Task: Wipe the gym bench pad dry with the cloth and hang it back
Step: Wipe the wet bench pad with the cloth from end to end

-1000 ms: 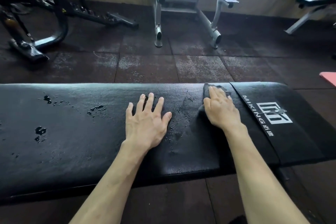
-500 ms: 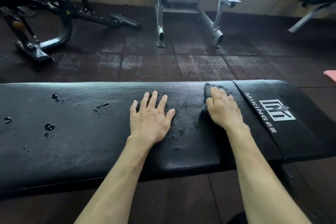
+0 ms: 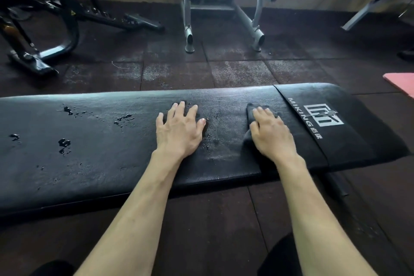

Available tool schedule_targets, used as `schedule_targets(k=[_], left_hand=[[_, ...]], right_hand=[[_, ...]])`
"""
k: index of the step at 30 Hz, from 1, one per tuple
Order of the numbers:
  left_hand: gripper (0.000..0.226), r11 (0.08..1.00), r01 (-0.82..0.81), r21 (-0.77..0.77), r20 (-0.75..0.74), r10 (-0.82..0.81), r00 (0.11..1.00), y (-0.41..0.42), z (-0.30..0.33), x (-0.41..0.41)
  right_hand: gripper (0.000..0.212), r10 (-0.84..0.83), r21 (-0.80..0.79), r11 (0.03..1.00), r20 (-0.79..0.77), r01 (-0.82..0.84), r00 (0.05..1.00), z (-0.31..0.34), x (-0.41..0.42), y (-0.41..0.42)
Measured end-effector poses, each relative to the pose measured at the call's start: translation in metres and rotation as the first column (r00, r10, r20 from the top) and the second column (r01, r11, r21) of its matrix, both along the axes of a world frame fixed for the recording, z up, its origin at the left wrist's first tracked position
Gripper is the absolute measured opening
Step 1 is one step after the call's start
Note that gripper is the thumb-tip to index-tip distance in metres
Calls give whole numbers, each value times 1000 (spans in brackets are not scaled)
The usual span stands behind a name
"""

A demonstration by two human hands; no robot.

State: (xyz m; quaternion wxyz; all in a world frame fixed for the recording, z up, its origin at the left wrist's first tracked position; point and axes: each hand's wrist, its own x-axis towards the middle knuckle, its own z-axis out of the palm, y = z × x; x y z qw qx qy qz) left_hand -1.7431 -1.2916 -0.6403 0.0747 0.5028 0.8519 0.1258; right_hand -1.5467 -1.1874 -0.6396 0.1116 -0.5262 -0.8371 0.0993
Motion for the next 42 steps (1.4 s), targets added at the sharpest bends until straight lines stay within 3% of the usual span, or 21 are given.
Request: schedule_targets(k=[3,7,9,12,15,19,22,26,29,33,37,42], left_hand=[[55,995,-19,97,-22,21,1000,-26,2,7],[56,995,-22,96,-53,27,998,-66,-6,13],[56,996,-14,83,-75,21,997,-79,-13,12],[57,994,-6,107,-106,18,994,-91,-21,12],[63,993,-5,119,-111,19,994,-93,-24,13],[62,992,-6,129,-125,22,992,-94,-25,14],[58,991,-12,136,-126,29,992,-95,-26,14],[54,990,-16,139,-117,33,993,-93,-26,14],[56,989,-18,144,-129,36,991,-93,-28,14],[55,990,-25,141,-126,43,991,-94,-26,15],[55,989,-22,144,-126,40,991,-95,-26,14],[54,989,-22,144,-118,40,992,-95,-27,13]], right_hand=[[42,82,28,996,-13,-81,997,3,-34,-10],[47,250,50,968,-69,-247,966,-4,-30,-59],[49,252,58,967,-86,-248,964,-7,-5,-69],[56,123,38,992,-66,-121,990,-10,23,-57],[48,43,51,998,-3,-43,999,-5,3,-43],[45,210,55,977,-25,-208,977,-2,-38,-63],[48,287,44,958,-77,-284,955,-6,-14,-82],[52,156,44,987,-51,-154,986,-8,27,-59],[42,24,36,999,15,-24,1000,-1,8,-38],[47,138,78,987,-4,-138,990,-6,-37,-63],[50,229,68,973,-111,-223,967,-11,-9,-84],[55,27,58,998,-132,-20,991,-10,43,-49]])
